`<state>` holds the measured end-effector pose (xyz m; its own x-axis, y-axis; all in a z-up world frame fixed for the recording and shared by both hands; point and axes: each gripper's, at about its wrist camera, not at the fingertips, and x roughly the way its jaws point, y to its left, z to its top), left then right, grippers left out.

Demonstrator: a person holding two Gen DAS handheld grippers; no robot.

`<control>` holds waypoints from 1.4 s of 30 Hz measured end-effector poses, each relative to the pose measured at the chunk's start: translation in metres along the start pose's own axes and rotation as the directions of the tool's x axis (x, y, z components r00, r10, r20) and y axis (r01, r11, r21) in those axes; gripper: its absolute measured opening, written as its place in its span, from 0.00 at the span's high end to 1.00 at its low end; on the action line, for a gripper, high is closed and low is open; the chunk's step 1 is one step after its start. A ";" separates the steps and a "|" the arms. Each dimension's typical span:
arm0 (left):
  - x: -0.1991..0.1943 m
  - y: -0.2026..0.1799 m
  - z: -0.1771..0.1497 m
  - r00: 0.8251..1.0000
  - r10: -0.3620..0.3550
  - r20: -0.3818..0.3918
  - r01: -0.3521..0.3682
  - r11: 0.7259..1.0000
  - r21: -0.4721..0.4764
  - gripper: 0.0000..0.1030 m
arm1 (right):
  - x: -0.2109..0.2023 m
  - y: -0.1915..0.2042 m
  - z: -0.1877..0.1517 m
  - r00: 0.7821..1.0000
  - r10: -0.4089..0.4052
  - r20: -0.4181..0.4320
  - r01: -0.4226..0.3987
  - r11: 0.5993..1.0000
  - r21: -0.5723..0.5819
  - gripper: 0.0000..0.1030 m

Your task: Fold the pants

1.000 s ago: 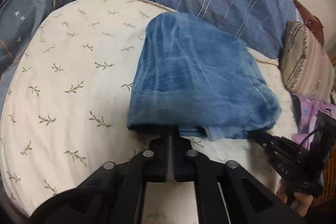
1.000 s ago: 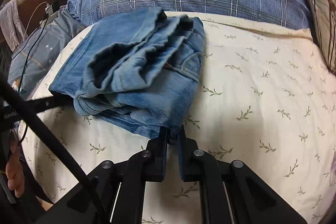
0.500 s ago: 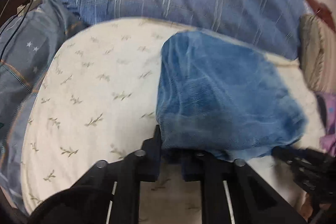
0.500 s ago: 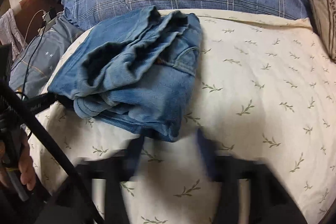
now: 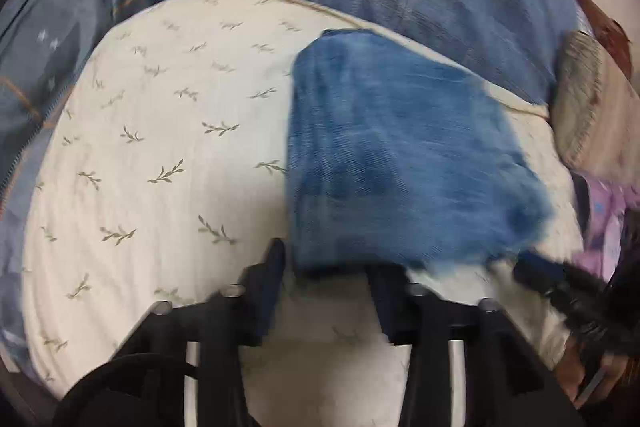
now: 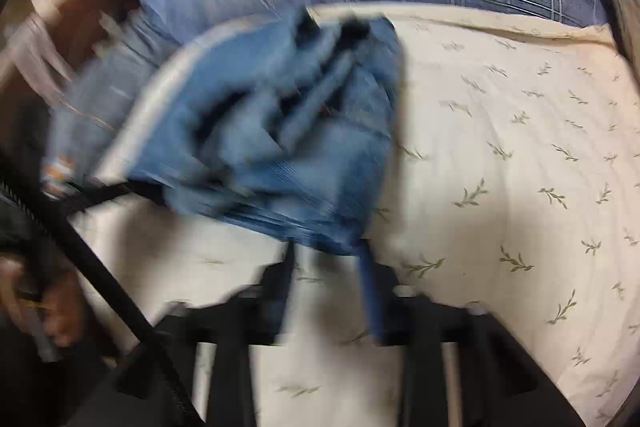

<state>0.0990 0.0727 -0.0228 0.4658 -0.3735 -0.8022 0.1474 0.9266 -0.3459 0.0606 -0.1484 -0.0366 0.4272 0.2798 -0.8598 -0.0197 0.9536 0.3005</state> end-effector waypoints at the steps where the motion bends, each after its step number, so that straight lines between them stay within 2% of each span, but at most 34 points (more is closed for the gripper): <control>1: -0.008 -0.001 0.000 1.000 -0.015 0.001 0.015 1.000 0.021 0.59 | -0.014 -0.001 0.001 0.999 0.028 0.028 -0.029 1.000 0.004 0.47; 3: -0.029 -0.008 -0.005 0.996 -0.081 0.045 0.078 0.995 0.054 0.56 | -0.039 -0.003 0.005 0.995 0.059 0.086 -0.059 0.998 0.000 0.47; 5: -0.045 -0.009 0.000 0.992 -0.105 0.076 0.102 0.994 0.047 0.52 | -0.055 -0.007 0.014 0.984 0.112 0.137 -0.117 0.993 0.031 0.46; 8: -0.044 -0.014 0.038 0.992 -0.091 0.086 0.088 0.995 0.044 0.51 | -0.059 0.000 0.048 0.968 0.203 0.150 -0.210 0.977 0.035 0.46; 9: -0.040 -0.014 0.055 0.994 -0.058 0.091 0.055 0.998 0.032 0.51 | -0.057 0.007 0.064 0.967 0.206 0.148 -0.212 0.977 0.019 0.46; 10: -0.032 -0.013 0.076 0.996 -0.029 0.088 0.028 1.000 0.015 0.51 | -0.054 0.012 0.078 0.969 0.199 0.148 -0.203 0.979 0.012 0.46; 13: 0.000 -0.007 0.121 0.998 -0.030 0.057 0.031 0.999 -0.014 0.51 | -0.028 0.024 0.127 0.978 0.161 0.132 -0.164 0.986 0.014 0.46; 14: 0.012 -0.002 0.133 0.999 -0.012 0.047 0.013 1.000 -0.020 0.52 | -0.019 0.024 0.134 0.979 0.162 0.125 -0.166 0.986 0.024 0.46; 15: 0.020 0.003 0.137 0.999 -0.019 0.042 0.021 0.999 -0.042 0.52 | -0.004 0.023 0.141 0.980 0.167 0.105 -0.171 0.985 0.034 0.49; 16: 0.026 0.012 0.134 0.996 -0.074 0.051 0.077 0.995 -0.063 0.52 | 0.013 0.021 0.145 0.982 0.170 0.082 -0.174 0.984 0.047 0.54; 17: 0.030 0.021 0.128 0.993 -0.104 0.056 0.108 0.991 -0.084 0.52 | 0.023 0.019 0.143 0.982 0.177 0.069 -0.181 0.982 0.055 0.57; 18: 0.038 0.029 0.126 0.995 -0.090 0.041 0.095 0.988 -0.122 0.53 | 0.031 0.018 0.136 0.979 0.189 0.072 -0.192 0.980 0.045 0.57; 19: 0.046 0.036 0.125 0.997 -0.078 0.015 0.080 0.984 -0.162 0.53 | 0.039 0.019 0.128 0.983 0.164 0.081 -0.166 0.986 0.021 0.57; 21: 0.055 0.043 0.129 0.990 -0.143 -0.014 0.137 0.970 -0.200 0.51 | 0.052 0.017 0.122 0.995 0.092 0.041 -0.093 0.996 0.013 0.60; 23: 0.061 0.044 0.134 0.986 -0.166 -0.010 0.160 0.963 -0.217 0.50 | 0.056 0.021 0.122 0.993 0.109 0.035 -0.109 0.994 -0.023 0.60; 24: 0.064 0.041 0.135 0.988 -0.156 -0.002 0.153 0.968 -0.197 0.46 | 0.058 0.024 0.123 0.994 0.104 0.032 -0.102 0.994 -0.037 0.63; 25: 0.068 0.040 0.136 0.992 -0.129 -0.005 0.126 0.977 -0.172 0.46 | 0.060 0.026 0.123 0.996 0.081 0.037 -0.079 0.995 -0.055 0.78; 26: 0.072 0.037 0.135 0.996 -0.091 -0.016 0.088 0.985 -0.145 0.46 | 0.059 0.026 0.122 0.997 0.060 0.039 -0.057 0.996 -0.065 0.83; 27: 0.074 0.037 0.133 0.996 -0.084 -0.022 0.080 0.987 -0.140 0.46 | 0.058 0.025 0.121 0.998 0.046 0.037 -0.044 0.997 -0.067 0.84; 29: 0.070 0.035 0.130 0.997 -0.075 -0.012 0.073 0.987 -0.141 0.46 | 0.050 0.020 0.124 0.996 0.076 0.056 -0.073 0.996 -0.043 0.89; 34: 0.056 0.030 0.128 0.998 0.025 0.052 -0.020 0.995 -0.096 0.44 | 0.028 0.023 0.127 0.990 0.060 0.125 -0.053 0.997 -0.055 0.92; 36: 0.066 0.028 0.127 1.000 0.014 0.024 -0.011 0.995 -0.101 0.44 | 0.028 0.022 0.128 0.989 0.047 0.140 -0.039 0.997 -0.060 0.92; 38: 0.075 0.028 0.124 1.000 0.023 -0.006 -0.023 0.994 -0.108 0.44 | 0.039 0.014 0.130 0.991 -0.015 0.131 0.020 0.999 -0.042 0.93; 39: 0.078 0.028 0.123 0.999 0.027 -0.020 -0.029 0.994 -0.107 0.45 | 0.051 0.007 0.129 0.991 -0.078 0.104 0.083 0.996 -0.038 0.93; 40: 0.081 0.028 0.123 0.999 0.017 -0.033 -0.021 0.994 -0.107 0.49 | 0.060 0.001 0.127 0.994 -0.092 0.066 0.094 0.995 -0.029 0.94; 41: 0.084 0.028 0.123 0.999 -0.011 -0.045 0.006 0.993 -0.114 0.61 | 0.066 -0.006 0.123 0.997 -0.069 0.042 0.069 0.998 -0.004 0.94; 42: 0.083 0.027 0.123 0.998 -0.032 -0.050 0.026 0.993 -0.118 0.65 | 0.066 -0.012 0.121 0.998 -0.044 0.048 0.043 0.999 0.022 0.93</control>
<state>0.2492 0.0724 -0.0387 0.4165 -0.4044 -0.8143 0.0552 0.9052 -0.4213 0.1979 -0.1547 -0.0470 0.4702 0.2316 -0.8516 0.0190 0.9621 0.2722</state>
